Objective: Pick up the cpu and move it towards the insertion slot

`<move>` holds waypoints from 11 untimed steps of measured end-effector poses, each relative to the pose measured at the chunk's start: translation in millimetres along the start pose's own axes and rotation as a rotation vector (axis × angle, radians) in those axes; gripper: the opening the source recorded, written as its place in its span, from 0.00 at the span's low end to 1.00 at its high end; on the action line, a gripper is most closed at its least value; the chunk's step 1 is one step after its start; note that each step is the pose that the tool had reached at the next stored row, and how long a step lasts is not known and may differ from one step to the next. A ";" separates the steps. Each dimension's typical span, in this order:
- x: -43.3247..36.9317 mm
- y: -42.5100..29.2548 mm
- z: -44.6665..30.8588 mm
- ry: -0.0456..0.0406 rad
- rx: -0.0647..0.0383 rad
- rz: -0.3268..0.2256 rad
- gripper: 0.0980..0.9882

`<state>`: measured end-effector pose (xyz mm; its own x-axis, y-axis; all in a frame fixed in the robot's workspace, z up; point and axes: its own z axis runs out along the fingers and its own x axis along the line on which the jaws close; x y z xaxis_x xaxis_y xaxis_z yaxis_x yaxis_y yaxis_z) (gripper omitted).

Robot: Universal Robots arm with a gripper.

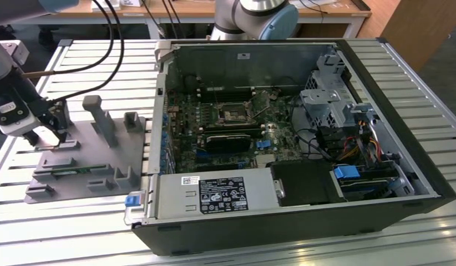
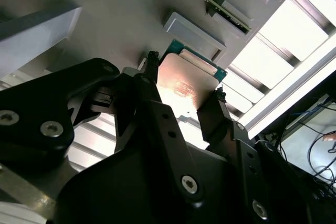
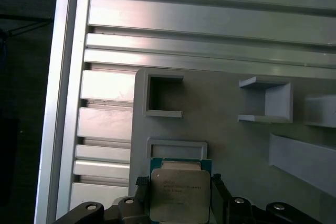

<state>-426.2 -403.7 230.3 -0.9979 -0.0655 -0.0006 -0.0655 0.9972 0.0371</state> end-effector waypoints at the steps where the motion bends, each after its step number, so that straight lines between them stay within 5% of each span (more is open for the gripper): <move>1: 0.0 0.0 -0.3 -0.0001 0.000 0.000 0.51; 11: -0.3 0.4 -2.0 -0.0002 0.000 0.000 0.51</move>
<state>-426.0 -403.4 232.3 -0.9979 -0.0655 -0.0008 -0.0655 0.9972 0.0368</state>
